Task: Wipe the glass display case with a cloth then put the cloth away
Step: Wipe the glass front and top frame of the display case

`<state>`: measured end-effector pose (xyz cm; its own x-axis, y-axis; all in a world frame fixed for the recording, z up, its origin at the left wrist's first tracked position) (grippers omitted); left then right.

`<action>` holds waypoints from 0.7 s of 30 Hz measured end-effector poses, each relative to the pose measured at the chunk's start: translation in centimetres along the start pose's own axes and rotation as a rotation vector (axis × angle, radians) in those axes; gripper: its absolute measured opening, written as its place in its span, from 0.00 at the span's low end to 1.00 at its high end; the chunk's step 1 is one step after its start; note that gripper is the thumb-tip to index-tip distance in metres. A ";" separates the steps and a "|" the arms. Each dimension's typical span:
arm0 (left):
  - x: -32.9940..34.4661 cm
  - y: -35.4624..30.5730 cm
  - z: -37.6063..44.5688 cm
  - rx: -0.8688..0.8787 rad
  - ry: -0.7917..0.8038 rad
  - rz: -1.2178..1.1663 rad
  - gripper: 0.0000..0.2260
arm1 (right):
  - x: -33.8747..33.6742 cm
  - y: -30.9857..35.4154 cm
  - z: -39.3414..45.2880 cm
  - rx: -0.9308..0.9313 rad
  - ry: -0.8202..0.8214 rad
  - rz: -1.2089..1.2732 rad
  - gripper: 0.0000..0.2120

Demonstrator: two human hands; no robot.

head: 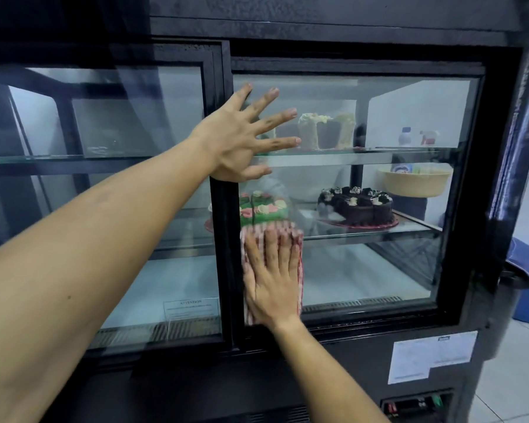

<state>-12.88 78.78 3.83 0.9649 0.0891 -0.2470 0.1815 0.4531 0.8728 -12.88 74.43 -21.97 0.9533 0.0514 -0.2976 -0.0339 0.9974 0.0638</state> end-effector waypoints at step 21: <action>0.4 -1.7 -0.5 -0.036 -0.039 -0.021 0.34 | -2.1 -12.1 -3.9 0.204 0.011 -0.067 0.33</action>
<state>-12.93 78.47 2.06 0.9677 0.0447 -0.2482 0.1960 0.4859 0.8517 -15.67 62.42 -25.85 0.9478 -0.0134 -0.3185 0.0924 0.9678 0.2342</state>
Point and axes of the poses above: each hand's wrist, its own z-axis towards the middle knuckle, its own x-axis out of the palm, y = z × x, the point moved 9 cm from there along z, towards the middle knuckle, and after that the axes turned 1 degree about -y, right-handed, at the moved point
